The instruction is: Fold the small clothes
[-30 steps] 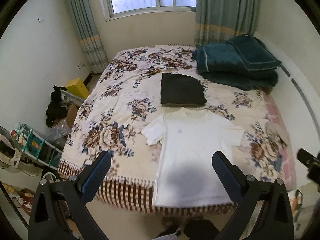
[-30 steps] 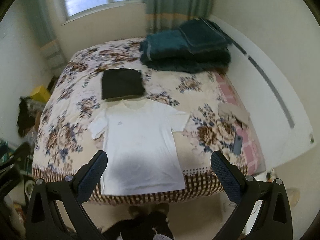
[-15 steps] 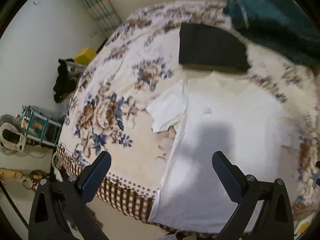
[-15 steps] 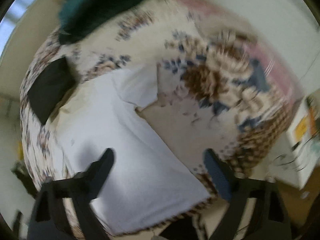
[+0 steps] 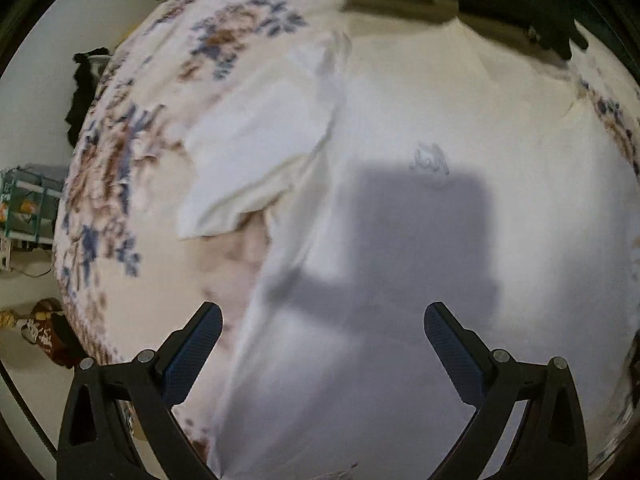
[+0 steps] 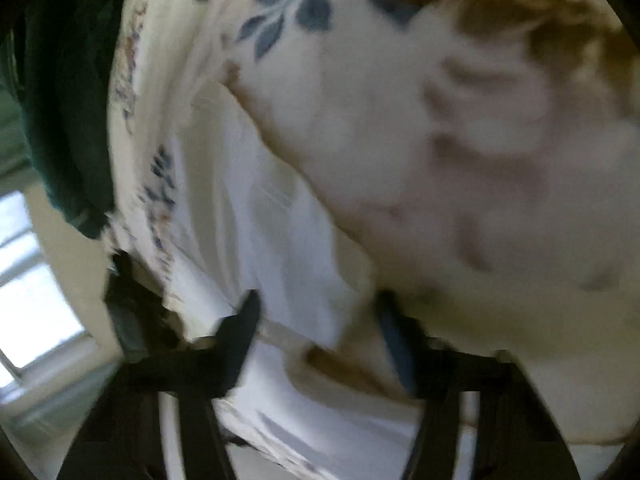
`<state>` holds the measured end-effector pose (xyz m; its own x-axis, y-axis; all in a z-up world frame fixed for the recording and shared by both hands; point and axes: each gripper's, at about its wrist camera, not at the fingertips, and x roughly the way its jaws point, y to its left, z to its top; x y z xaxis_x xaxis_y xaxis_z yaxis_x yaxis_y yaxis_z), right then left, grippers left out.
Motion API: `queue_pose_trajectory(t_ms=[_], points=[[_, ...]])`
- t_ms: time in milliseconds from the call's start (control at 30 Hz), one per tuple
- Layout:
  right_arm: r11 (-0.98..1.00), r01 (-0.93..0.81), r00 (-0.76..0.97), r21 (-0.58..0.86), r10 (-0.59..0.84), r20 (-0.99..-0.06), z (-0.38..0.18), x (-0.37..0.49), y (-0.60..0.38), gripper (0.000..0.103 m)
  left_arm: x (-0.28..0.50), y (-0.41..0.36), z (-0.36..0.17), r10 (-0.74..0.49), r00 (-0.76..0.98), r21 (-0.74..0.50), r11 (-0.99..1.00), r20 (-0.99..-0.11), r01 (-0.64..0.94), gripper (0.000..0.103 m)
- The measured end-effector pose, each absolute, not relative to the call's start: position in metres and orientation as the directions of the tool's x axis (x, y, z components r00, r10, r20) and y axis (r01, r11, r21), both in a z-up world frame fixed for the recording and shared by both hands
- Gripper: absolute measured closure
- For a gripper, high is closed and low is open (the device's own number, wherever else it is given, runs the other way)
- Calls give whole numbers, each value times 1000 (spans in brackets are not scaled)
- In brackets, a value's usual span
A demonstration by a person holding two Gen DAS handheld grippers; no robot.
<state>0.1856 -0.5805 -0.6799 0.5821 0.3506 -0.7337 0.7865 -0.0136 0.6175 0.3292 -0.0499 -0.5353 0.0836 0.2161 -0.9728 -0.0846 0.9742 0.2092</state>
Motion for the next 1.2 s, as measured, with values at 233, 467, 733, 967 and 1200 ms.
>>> queue_pose_trajectory(t_ms=[233, 467, 733, 967, 1200], points=[[-3, 790, 603, 613, 190, -775, -656, 188, -588, 99, 336, -50, -545, 176, 80, 172, 983, -981, -56, 0], [384, 743, 546, 548, 124, -828, -581, 251, -555, 99, 345, -12, -532, 202, 120, 186, 974, -972, -129, 0], [855, 303, 355, 420, 308, -883, -581, 361, -359, 99, 329, 56, -530, 279, 131, 246, 944, -951, -222, 0], [764, 356, 233, 539, 486, -843, -608, 329, -340, 71, 306, 115, -534, 305, 97, 265, 917, -947, -299, 0], [658, 498, 314, 564, 469, -825, -594, 303, -388, 53, 306, 157, -554, 74, 70, 36, 901, -995, -433, 0]])
